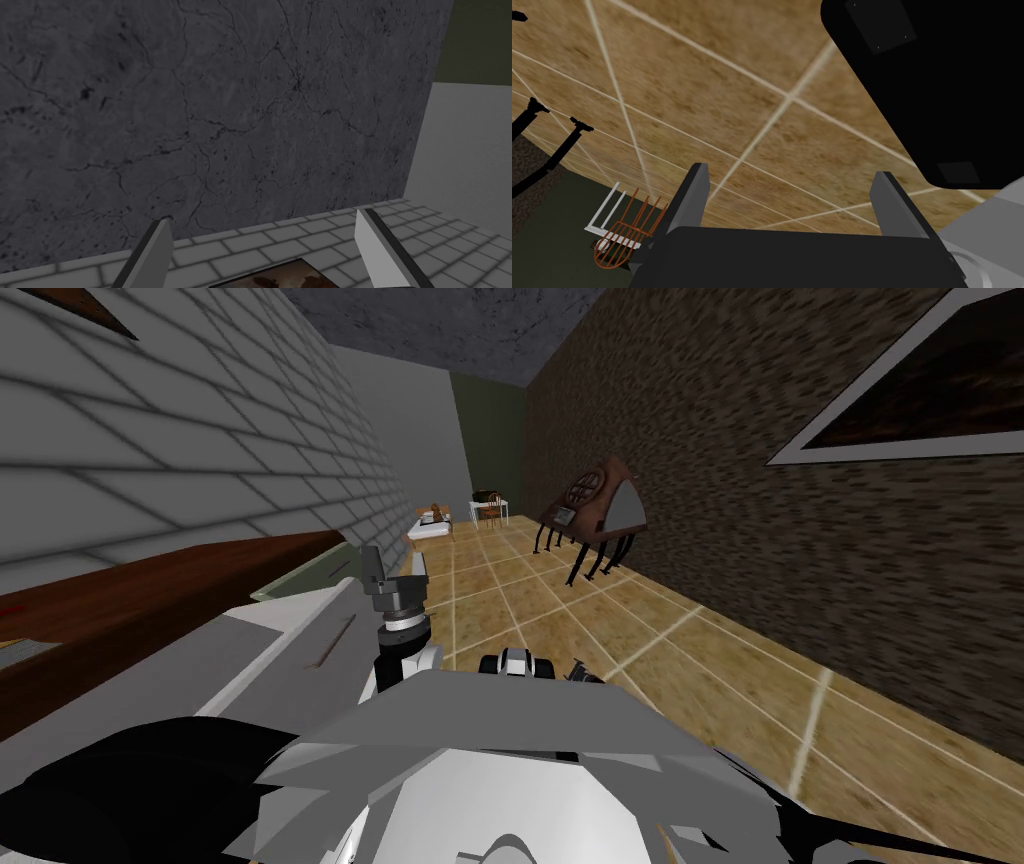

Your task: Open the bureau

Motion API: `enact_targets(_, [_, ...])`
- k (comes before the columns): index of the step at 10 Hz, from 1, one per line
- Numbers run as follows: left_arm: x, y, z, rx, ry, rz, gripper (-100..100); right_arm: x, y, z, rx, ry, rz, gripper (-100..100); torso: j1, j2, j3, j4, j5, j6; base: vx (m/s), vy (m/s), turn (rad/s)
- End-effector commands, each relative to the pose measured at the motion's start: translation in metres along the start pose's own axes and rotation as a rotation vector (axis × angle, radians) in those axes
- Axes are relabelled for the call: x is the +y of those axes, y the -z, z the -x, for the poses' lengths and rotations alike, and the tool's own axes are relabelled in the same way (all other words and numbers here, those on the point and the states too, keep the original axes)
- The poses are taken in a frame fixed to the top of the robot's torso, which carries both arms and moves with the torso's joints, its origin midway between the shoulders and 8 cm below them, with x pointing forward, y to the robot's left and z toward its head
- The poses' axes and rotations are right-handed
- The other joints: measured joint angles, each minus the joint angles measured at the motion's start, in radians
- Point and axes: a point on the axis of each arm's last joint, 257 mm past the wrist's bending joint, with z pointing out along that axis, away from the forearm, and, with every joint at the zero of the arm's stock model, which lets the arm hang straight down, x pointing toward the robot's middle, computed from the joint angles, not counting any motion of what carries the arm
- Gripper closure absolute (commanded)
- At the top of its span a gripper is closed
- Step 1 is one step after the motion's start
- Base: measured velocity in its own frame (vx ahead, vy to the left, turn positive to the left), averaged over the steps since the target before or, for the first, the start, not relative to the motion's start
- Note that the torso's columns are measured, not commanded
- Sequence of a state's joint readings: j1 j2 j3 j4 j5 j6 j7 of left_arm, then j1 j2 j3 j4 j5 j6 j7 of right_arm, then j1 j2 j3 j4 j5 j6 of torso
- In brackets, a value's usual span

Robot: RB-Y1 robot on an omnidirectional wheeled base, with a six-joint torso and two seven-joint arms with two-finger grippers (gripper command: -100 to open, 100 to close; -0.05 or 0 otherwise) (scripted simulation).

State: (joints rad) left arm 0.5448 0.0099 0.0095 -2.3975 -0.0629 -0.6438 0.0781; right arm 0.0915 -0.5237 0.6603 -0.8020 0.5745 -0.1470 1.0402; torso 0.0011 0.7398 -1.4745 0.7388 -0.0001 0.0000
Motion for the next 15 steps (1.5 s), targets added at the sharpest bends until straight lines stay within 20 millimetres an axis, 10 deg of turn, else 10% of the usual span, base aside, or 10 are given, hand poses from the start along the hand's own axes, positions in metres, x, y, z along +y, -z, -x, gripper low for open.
enact_targets(1, [0.000, 0.000, 0.000, 0.000, 0.000, 0.000, 0, -0.004, 0.001, -0.001, 0.007, -0.054, -0.005, -100, 0.002, -0.009, -0.005, -0.002, 0.001, 0.000, -0.003, 0.002, 0.091])
enact_targets(15, [0.000, 0.000, 0.000, 0.000, 0.000, 0.000, 0, -0.135, 0.039, -0.102, 0.189, -0.448, -0.250, -100, -0.003, -0.006, -0.004, -0.002, 0.000, 0.000, -0.138, -0.004, 0.328])
